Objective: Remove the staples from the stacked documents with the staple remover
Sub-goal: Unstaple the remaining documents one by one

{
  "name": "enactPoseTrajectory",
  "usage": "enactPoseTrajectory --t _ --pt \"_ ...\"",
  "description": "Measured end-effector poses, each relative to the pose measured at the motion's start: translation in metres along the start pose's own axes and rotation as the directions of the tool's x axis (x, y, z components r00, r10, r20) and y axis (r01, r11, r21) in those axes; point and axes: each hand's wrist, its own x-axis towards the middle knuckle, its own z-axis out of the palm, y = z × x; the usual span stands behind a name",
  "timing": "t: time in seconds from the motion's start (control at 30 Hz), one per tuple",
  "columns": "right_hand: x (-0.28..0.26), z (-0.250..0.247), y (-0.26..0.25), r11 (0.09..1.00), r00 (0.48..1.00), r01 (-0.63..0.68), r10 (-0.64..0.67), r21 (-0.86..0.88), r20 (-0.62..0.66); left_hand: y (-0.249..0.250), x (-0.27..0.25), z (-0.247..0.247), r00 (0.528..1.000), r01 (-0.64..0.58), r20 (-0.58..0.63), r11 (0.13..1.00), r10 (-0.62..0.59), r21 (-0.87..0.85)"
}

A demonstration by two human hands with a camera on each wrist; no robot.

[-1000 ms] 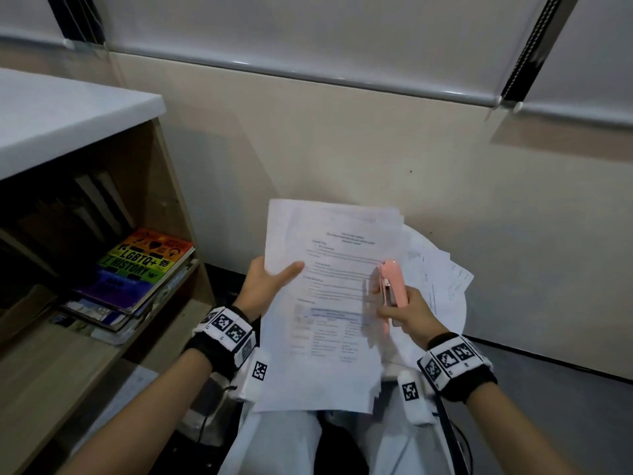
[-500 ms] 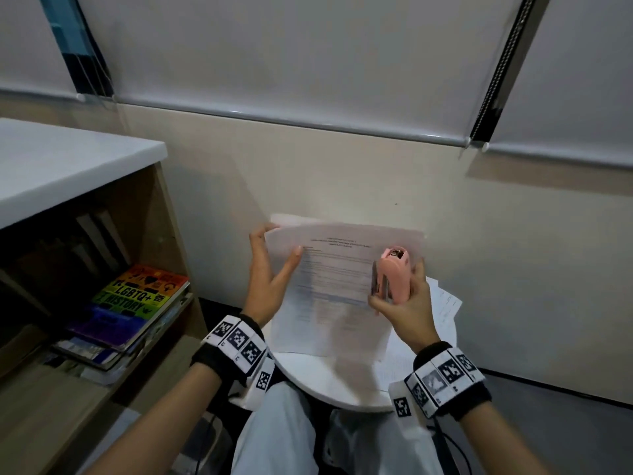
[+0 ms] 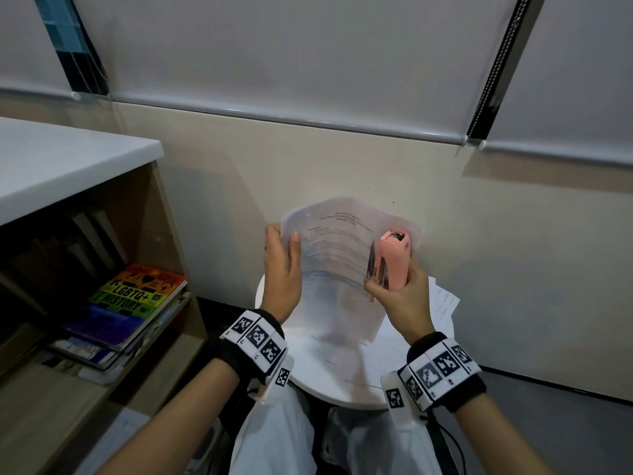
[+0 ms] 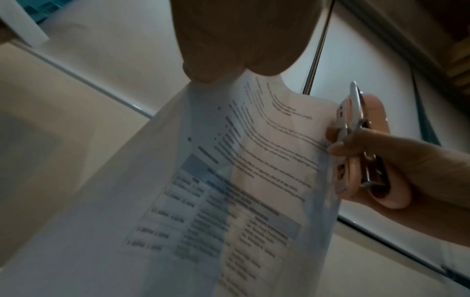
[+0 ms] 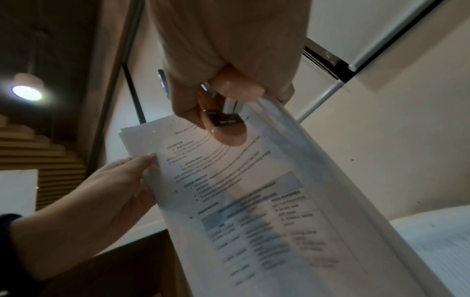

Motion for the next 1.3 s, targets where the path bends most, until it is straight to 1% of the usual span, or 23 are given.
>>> enactPoseTrajectory --t 0.07,0.1,0.2,0.3,0.37,0.43,0.53,0.6,0.67,0.77,0.83,0.87,0.93,1.0,1.03,1.13,1.2,1.3 --pt "0.0 0.003 -0.009 0.997 0.999 0.046 -0.048 0.055 0.022 0.005 0.0 0.002 0.998 -0.045 -0.04 0.998 0.044 -0.031" --pt "0.0 0.004 -0.01 0.996 0.997 0.056 -0.059 0.071 0.05 0.005 0.0 0.003 0.998 -0.045 -0.043 0.998 0.043 -0.044" --pt "0.0 0.005 -0.003 0.997 0.992 0.058 -0.064 0.057 0.104 -0.008 -0.004 0.004 0.998 0.022 -0.057 0.999 -0.024 -0.043" --pt "0.004 0.006 0.006 1.0 0.993 -0.005 0.002 0.029 0.12 -0.023 -0.004 0.004 0.991 0.132 -0.029 0.991 -0.132 0.001" --pt "0.011 0.006 0.01 0.998 0.991 -0.061 0.062 -0.014 0.115 -0.026 0.0 0.003 0.988 0.152 0.005 0.988 -0.152 0.037" --pt "0.019 0.006 0.011 0.995 0.992 -0.094 0.097 -0.038 0.085 -0.024 0.005 0.002 0.989 0.145 0.027 0.989 -0.146 0.013" --pt "0.034 0.004 0.002 0.994 0.995 -0.1 0.101 0.034 -0.006 -0.018 0.015 -0.003 0.994 0.103 0.02 0.994 -0.103 -0.019" --pt "0.044 0.002 -0.014 0.995 0.992 -0.059 0.068 0.083 -0.109 -0.014 0.018 -0.007 0.997 0.078 0.001 0.997 -0.078 -0.003" --pt "0.055 0.001 -0.037 0.984 0.978 0.006 0.032 0.177 -0.208 -0.011 0.017 -0.011 0.996 0.085 -0.009 0.996 -0.085 -0.003" --pt "0.063 0.013 -0.085 0.933 0.949 0.129 -0.018 0.335 -0.316 -0.003 0.01 -0.015 0.995 0.103 0.012 0.994 -0.103 -0.039" --pt "0.064 0.029 -0.116 0.881 0.941 0.207 -0.061 0.425 -0.333 0.005 0.001 -0.015 0.996 0.085 0.035 0.995 -0.083 -0.059" --pt "0.066 0.04 -0.126 0.858 0.942 0.223 -0.067 0.463 -0.329 0.01 -0.003 -0.015 0.997 0.075 0.04 0.995 -0.073 -0.068" --pt "0.071 0.063 -0.139 0.843 0.943 0.209 -0.039 0.496 -0.331 0.018 -0.011 -0.013 0.998 0.06 0.034 0.995 -0.057 -0.076" --pt "0.074 0.084 -0.145 0.86 0.943 0.154 0.018 0.486 -0.332 0.022 -0.018 -0.01 0.998 0.047 0.034 0.996 -0.045 -0.074" --pt "0.074 0.093 -0.145 0.878 0.949 0.114 0.042 0.465 -0.313 0.023 -0.02 -0.01 0.999 0.042 0.035 0.996 -0.039 -0.075" --pt "0.073 0.112 -0.131 0.936 0.965 0.019 0.075 0.353 -0.25 0.026 -0.025 -0.011 0.999 0.035 0.039 0.996 -0.032 -0.082" --pt "0.072 0.12 -0.12 0.967 0.97 0.016 0.047 0.253 -0.24 0.028 -0.026 -0.012 0.998 0.046 0.037 0.994 -0.043 -0.099" --pt "0.068 0.125 -0.11 0.986 0.972 0.029 0.01 0.162 -0.236 0.028 -0.025 -0.014 0.997 0.069 0.038 0.991 -0.065 -0.11"
